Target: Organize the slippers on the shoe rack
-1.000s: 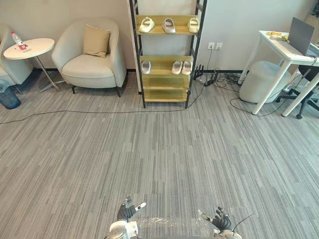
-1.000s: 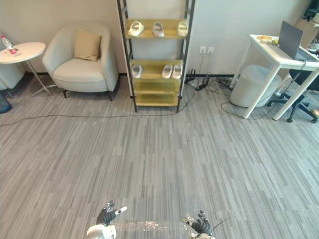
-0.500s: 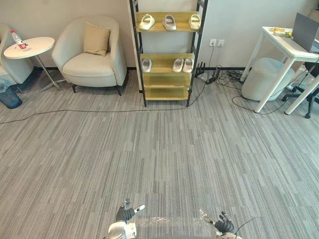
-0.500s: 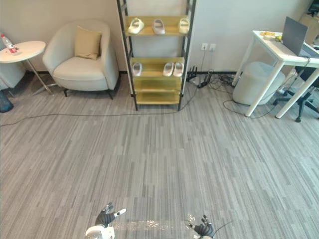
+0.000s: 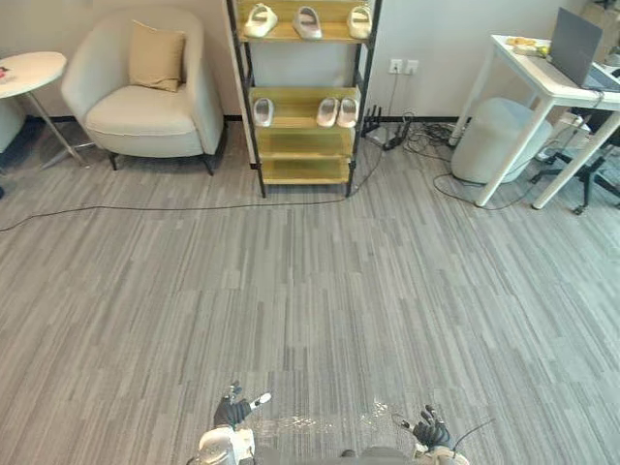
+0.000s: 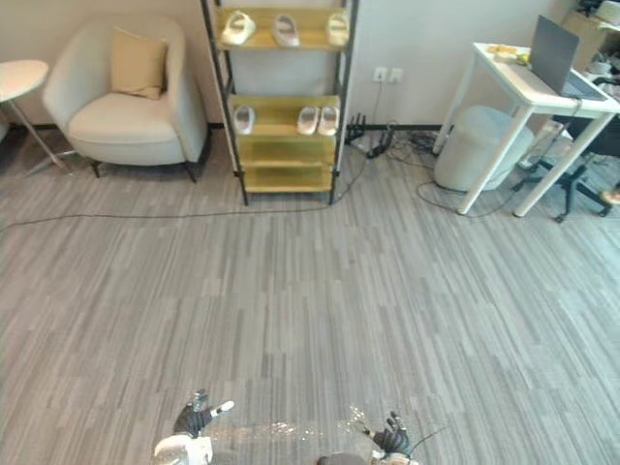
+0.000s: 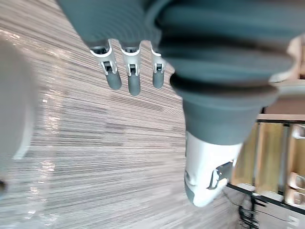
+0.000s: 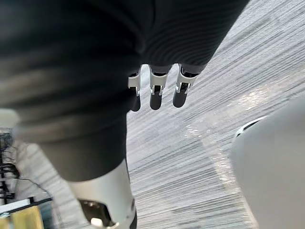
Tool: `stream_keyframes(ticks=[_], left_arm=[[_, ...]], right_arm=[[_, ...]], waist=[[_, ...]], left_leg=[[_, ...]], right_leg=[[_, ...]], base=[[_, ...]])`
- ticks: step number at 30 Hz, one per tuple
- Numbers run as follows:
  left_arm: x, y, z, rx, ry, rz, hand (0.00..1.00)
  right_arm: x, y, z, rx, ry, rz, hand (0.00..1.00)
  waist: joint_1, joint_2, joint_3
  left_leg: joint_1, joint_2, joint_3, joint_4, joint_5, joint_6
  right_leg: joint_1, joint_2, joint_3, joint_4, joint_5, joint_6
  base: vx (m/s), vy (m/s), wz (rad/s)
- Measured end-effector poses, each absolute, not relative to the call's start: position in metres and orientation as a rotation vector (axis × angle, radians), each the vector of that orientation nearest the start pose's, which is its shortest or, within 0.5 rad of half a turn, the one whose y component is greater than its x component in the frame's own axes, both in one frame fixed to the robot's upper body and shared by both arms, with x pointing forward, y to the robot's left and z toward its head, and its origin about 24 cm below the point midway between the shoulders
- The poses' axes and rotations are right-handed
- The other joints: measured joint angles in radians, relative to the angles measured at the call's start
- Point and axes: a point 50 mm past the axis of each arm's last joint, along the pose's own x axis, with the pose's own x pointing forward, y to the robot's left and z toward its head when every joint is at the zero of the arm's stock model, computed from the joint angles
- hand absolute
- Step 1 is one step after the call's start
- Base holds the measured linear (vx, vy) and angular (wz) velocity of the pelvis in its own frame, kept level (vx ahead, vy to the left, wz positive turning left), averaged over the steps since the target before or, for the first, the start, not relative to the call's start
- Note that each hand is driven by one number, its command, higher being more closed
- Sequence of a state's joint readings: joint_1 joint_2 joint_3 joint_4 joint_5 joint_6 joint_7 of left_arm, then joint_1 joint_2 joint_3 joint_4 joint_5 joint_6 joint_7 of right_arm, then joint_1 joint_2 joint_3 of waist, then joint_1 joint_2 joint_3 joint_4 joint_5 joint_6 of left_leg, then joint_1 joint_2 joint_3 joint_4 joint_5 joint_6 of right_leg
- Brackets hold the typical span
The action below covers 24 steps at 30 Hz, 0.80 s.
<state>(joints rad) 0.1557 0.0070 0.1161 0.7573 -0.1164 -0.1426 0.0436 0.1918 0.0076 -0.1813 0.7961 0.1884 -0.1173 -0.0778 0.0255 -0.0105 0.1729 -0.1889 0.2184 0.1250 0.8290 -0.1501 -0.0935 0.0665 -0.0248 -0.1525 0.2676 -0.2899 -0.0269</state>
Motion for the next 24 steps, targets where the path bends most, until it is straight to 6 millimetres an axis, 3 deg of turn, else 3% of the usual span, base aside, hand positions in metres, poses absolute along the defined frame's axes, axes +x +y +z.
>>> stream_keyframes(ticks=[2, 4, 6, 7, 8, 9, 10, 11, 12, 13, 14, 15, 16, 17, 18, 20, 21, 22, 23, 24], left_arm=[[0.131, 0.184, -0.128, -0.131, 0.745, 0.273, 0.00], [0.136, 0.180, -0.125, -0.145, 0.720, 0.273, 0.00], [0.138, 0.181, -0.123, -0.146, 0.704, 0.278, 0.00], [0.138, 0.181, -0.123, -0.146, 0.701, 0.278, 0.00], [0.136, 0.180, -0.124, -0.153, 0.706, 0.278, 0.00], [0.137, 0.187, -0.124, -0.132, 0.709, 0.283, 0.00], [0.137, 0.188, -0.124, -0.126, 0.712, 0.286, 0.00], [0.138, 0.191, -0.124, -0.111, 0.708, 0.288, 0.00], [0.139, 0.192, -0.123, -0.103, 0.706, 0.285, 0.00], [0.140, 0.191, -0.125, -0.078, 0.726, 0.251, 0.00], [0.141, 0.188, -0.126, -0.075, 0.736, 0.238, 0.00], [0.141, 0.180, -0.128, -0.078, 0.752, 0.212, 0.00], [0.142, 0.178, -0.128, -0.081, 0.750, 0.207, 0.00], [0.143, 0.171, -0.128, -0.097, 0.751, 0.197, 0.00], [0.144, 0.169, -0.128, -0.101, 0.749, 0.191, 0.00], [0.155, 0.161, -0.125, -0.116, 0.729, 0.172, 0.00], [0.161, 0.158, -0.124, -0.127, 0.719, 0.169, 0.00], [0.162, 0.157, -0.124, -0.131, 0.716, 0.170, 0.00], [0.161, 0.158, -0.124, -0.137, 0.719, 0.181, 0.00], [0.157, 0.163, -0.126, -0.140, 0.730, 0.202, 0.00]], right_arm=[[0.107, -0.192, -0.141, 0.211, 0.847, -0.415, 0.00], [0.113, -0.192, -0.139, 0.211, 0.831, -0.409, 0.00], [0.127, -0.193, -0.133, 0.208, 0.790, -0.397, 0.00], [0.134, -0.194, -0.131, 0.205, 0.771, -0.389, 0.00], [0.139, -0.193, -0.130, 0.201, 0.765, -0.379, 0.00], [0.140, -0.186, -0.131, 0.212, 0.773, -0.363, 0.00], [0.141, -0.182, -0.132, 0.214, 0.775, -0.347, 0.00], [0.139, -0.174, -0.133, 0.234, 0.784, -0.333, 0.00], [0.138, -0.171, -0.134, 0.242, 0.788, -0.329, 0.00], [0.136, -0.167, -0.134, 0.248, 0.793, -0.314, 0.00], [0.137, -0.167, -0.134, 0.243, 0.790, -0.306, 0.00], [0.138, -0.167, -0.133, 0.222, 0.781, -0.287, 0.00], [0.138, -0.167, -0.132, 0.219, 0.778, -0.284, 0.00], [0.138, -0.168, -0.130, 0.220, 0.766, -0.279, 0.00], [0.138, -0.168, -0.130, 0.219, 0.764, -0.278, 0.00], [0.138, -0.171, -0.128, 0.216, 0.754, -0.283, 0.00], [0.138, -0.175, -0.127, 0.205, 0.747, -0.288, 0.00], [0.138, -0.177, -0.127, 0.200, 0.747, -0.289, 0.00], [0.137, -0.178, -0.128, 0.195, 0.750, -0.291, 0.00], [0.128, -0.178, -0.132, 0.195, 0.782, -0.296, 0.00]], waist=[[0.003, 0.003, -0.001], [0.022, 0.000, 0.001], [0.038, -0.007, 0.000], [0.041, -0.008, -0.002], [0.049, -0.001, -0.009], [0.057, -0.032, -0.031], [0.056, -0.046, -0.037], [0.060, -0.075, -0.037], [0.060, -0.084, -0.038], [0.055, -0.088, -0.035], [0.052, -0.084, -0.033], [0.045, -0.071, -0.023], [0.041, -0.067, -0.021], [0.032, -0.056, -0.015], [0.028, -0.053, -0.013], [0.015, -0.040, -0.004], [0.007, -0.033, 0.000], [0.004, -0.031, 0.000], [-0.001, -0.034, -0.001], [-0.011, -0.058, -0.010]], left_leg=[[-0.048, -0.004, 0.005, 0.023, -0.059, -0.010], [-0.105, -0.043, 0.030, -0.094, -0.097, -0.010], [-0.137, -0.110, 0.029, -0.275, -0.072, -0.002], [-0.137, -0.146, 0.024, -0.406, -0.022, 0.006], [-0.143, -0.163, 0.003, -0.467, 0.072, 0.038], [-0.137, -0.181, 0.032, -0.437, 0.030, 0.059], [-0.132, -0.188, 0.043, -0.422, 0.011, 0.069], [-0.090, -0.202, 0.061, -0.413, -0.032, 0.078], [-0.066, -0.209, 0.061, -0.413, -0.047, 0.083], [0.013, -0.219, 0.059, -0.444, -0.075, 0.098], [0.051, -0.219, 0.056, -0.462, -0.089, 0.102], [0.152, -0.220, 0.051, -0.507, -0.113, 0.113], [0.180, -0.220, 0.051, -0.521, -0.115, 0.117], [0.271, -0.216, 0.042, -0.578, -0.121, 0.126], [0.296, -0.213, 0.035, -0.592, -0.123, 0.129], [0.373, -0.185, 0.010, -0.622, -0.130, 0.141], [0.402, -0.162, -0.010, -0.621, -0.130, 0.141], [0.416, -0.149, -0.024, -0.619, -0.133, 0.137], [0.434, -0.140, -0.052, -0.616, -0.145, 0.116], [0.464, -0.141, -0.098, -0.609, -0.173, 0.071]], right_leg=[[0.010, -0.010, 0.015, -0.002, -0.022, -0.002], [0.045, -0.033, 0.044, -0.041, -0.034, 0.004], [0.066, -0.071, 0.064, -0.076, -0.042, 0.020], [0.074, -0.084, 0.080, -0.093, -0.048, 0.041], [0.086, -0.088, 0.112, -0.096, -0.059, 0.070], [0.087, -0.114, 0.147, -0.067, -0.054, 0.075], [0.072, -0.125, 0.159, -0.030, -0.047, 0.079], [0.044, -0.142, 0.179, 0.097, -0.026, 0.109], [0.025, -0.147, 0.183, 0.177, -0.009, 0.121], [-0.068, -0.151, 0.198, 0.434, 0.094, 0.178], [-0.109, -0.148, 0.200, 0.543, 0.107, 0.202], [-0.202, -0.149, 0.174, 0.755, 0.084, 0.188], [-0.224, -0.149, 0.162, 0.787, 0.076, 0.179], [-0.297, -0.146, 0.103, 0.838, 0.045, 0.132], [-0.320, -0.144, 0.085, 0.835, 0.034, 0.122], [-0.411, -0.114, 0.015, 0.693, -0.017, 0.083], [-0.441, -0.083, 0.001, 0.523, -0.013, 0.075], [-0.455, -0.067, 0.003, 0.424, 0.008, 0.066], [-0.446, -0.046, 0.016, 0.250, 0.095, 0.056], [-0.433, -0.050, 0.044, 0.109, 0.312, 0.018]], base=[[0.24, 0.022, -0.24], [0.37, 0.069, -0.30], [0.43, 0.145, -0.44], [0.54, 0.258, -0.66], [0.64, 0.283, -0.71], [0.58, 0.237, -0.53], [0.65, 0.224, -0.34], [0.50, 0.182, -0.13], [0.73, 0.261, -0.08], [0.58, 0.188, 0.03], [0.78, 0.205, 0.04], [0.43, 0.088, -0.01], [0.63, 0.081, -0.04], [0.42, 0.011, -0.03], [0.53, -0.008, 0.08], [0.47, -0.105, 0.39], [0.65, -0.198, 0.54], [0.56, -0.197, 0.63], [0.70, -0.289, 0.80], [0.58, -0.247, 0.69]])
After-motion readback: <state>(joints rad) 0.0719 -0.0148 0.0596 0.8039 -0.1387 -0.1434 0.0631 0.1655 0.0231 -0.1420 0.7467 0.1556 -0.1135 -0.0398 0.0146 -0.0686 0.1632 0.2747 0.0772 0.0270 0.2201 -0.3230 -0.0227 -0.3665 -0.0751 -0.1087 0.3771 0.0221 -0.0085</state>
